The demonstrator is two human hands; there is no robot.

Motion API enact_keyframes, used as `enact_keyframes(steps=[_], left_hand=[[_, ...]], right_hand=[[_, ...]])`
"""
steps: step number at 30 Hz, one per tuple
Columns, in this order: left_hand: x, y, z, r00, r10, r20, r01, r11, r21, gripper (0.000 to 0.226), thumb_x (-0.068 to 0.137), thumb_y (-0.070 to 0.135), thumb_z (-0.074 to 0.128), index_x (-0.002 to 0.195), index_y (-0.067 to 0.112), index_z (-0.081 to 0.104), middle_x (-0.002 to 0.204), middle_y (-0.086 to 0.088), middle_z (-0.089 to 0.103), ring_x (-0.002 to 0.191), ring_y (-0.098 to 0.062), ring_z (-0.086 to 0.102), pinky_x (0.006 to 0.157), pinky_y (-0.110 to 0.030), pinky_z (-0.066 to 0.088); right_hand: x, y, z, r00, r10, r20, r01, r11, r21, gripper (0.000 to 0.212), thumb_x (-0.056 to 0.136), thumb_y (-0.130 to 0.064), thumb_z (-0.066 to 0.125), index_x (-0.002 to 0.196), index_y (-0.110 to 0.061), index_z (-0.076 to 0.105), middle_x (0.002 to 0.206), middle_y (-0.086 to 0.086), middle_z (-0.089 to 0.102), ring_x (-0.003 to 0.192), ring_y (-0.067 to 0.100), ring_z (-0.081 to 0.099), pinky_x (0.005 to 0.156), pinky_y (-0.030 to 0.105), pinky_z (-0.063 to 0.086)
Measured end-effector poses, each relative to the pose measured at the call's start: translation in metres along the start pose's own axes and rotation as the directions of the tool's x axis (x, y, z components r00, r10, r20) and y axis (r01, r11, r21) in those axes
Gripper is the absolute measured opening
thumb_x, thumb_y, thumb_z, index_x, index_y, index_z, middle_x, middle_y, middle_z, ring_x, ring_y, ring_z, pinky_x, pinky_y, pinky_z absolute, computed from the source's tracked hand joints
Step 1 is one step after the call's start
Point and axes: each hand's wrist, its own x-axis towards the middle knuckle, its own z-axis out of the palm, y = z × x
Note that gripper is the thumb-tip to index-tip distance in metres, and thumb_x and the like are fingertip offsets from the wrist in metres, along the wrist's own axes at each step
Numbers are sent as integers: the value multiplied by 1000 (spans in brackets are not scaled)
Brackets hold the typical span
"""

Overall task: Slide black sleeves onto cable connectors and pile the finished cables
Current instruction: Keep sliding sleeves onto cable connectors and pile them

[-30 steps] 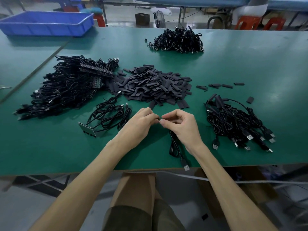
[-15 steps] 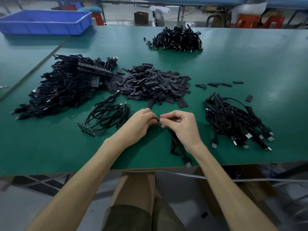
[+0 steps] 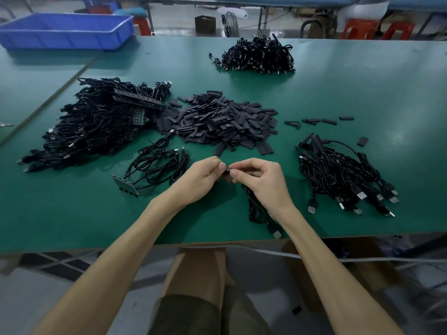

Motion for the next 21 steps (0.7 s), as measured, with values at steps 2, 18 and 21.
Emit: enact_keyframes(steps=[2,18,21], left_hand=[[0,-1,-1,1000,-22,0,22,999,-42,36,110,20,41,89,-1,61,80,-10,55,77,-25,49,75,-40,41],[0,0,0,998,-1,68,2,1000,-20,36,110,21,41,82,19,63,75,21,62,72,2,52,72,-20,39],[0,-1,0,997,19,73,-17,1000,-18,36,110,20,41,88,4,65,79,11,61,73,-2,52,75,-27,41]], right_hand=[[0,0,0,1000,-2,29,1,1000,24,15,88,-7,79,98,-18,81,85,2,81,83,17,78,82,25,60],[-1,3,2,999,-27,29,28,998,-50,10,85,-4,82,94,-9,81,79,2,80,76,16,77,78,28,61],[0,3,1,999,-26,36,27,999,-33,12,84,-4,83,94,-10,81,80,5,80,78,21,78,82,35,63]])
